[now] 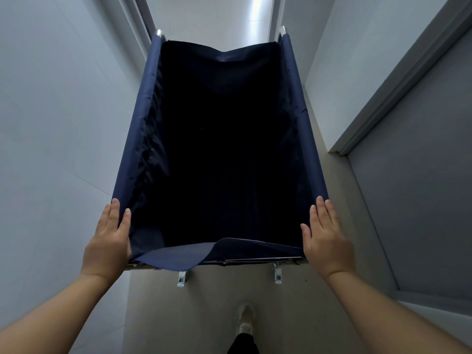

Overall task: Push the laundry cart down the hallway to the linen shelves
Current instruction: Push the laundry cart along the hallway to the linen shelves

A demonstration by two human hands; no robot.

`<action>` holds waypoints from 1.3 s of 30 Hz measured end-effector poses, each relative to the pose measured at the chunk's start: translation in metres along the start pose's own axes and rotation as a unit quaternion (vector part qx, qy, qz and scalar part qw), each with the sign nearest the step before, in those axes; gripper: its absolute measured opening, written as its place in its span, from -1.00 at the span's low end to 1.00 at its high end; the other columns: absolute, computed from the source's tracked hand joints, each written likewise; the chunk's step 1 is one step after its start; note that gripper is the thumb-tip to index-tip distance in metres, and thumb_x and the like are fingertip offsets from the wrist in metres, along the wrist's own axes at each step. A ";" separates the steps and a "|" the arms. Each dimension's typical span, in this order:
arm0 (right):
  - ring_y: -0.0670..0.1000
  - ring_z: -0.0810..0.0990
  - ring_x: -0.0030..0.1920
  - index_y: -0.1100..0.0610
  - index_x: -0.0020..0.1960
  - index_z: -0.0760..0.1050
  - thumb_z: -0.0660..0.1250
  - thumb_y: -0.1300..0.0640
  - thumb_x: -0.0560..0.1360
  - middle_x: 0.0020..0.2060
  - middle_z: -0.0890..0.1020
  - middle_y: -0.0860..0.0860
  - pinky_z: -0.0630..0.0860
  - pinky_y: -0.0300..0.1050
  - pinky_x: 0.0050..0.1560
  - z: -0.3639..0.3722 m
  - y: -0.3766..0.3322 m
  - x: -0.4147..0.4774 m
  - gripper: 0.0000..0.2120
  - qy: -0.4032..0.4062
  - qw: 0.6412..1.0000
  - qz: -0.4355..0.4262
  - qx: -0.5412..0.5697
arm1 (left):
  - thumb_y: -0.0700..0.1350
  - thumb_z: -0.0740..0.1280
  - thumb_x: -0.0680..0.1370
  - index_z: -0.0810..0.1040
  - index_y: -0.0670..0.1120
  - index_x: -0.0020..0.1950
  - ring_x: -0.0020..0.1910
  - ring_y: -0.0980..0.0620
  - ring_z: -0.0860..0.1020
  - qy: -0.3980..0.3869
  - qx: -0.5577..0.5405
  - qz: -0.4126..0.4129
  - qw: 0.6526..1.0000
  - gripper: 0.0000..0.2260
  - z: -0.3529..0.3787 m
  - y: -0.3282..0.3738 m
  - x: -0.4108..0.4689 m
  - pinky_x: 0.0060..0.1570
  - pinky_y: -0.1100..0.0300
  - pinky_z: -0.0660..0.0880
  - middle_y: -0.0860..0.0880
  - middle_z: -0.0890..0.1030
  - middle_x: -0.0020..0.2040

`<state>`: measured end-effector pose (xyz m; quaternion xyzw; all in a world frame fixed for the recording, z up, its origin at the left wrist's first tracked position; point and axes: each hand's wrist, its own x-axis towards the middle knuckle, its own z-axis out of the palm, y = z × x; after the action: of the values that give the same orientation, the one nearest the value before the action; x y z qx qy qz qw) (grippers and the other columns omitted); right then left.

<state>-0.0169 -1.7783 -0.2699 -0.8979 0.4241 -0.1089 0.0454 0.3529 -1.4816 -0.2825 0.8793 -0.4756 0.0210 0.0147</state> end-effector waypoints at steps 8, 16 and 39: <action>0.20 0.36 0.45 0.33 0.33 0.47 0.08 0.03 0.60 0.40 0.44 0.22 0.51 0.10 0.24 0.012 0.008 0.058 -0.52 0.018 1.000 -0.011 -0.005 | -0.31 0.15 0.49 0.38 -0.31 0.37 0.47 -0.35 0.19 0.027 -0.002 0.003 1.000 -0.56 0.010 -0.005 0.055 0.26 -0.24 0.40 -0.33 0.17 0.51; 0.19 0.38 0.44 0.31 0.32 0.49 0.10 0.04 0.59 0.40 0.44 0.21 0.49 0.08 0.24 0.024 0.009 0.112 -0.54 0.023 0.999 -0.015 -0.017 | -0.27 0.14 0.51 0.41 -0.33 0.35 0.44 -0.36 0.26 0.036 -0.011 -0.004 0.999 -0.59 0.009 -0.008 0.109 0.21 -0.25 0.45 -0.35 0.24 0.48; 0.17 0.37 0.44 0.30 0.33 0.48 0.16 0.01 0.55 0.41 0.44 0.20 0.57 0.09 0.09 0.071 -0.001 0.352 -0.52 0.016 0.999 -0.021 -0.032 | -0.31 0.29 0.50 0.44 -0.33 0.33 0.41 -0.36 0.31 0.069 -0.016 -0.005 0.997 -0.61 0.020 -0.048 0.344 0.21 -0.20 0.47 -0.36 0.28 0.46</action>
<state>0.2174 -2.0497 -0.2832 -0.9059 0.4087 -0.1108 0.0077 0.5820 -1.7435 -0.2854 0.8779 -0.4691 0.0740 0.0612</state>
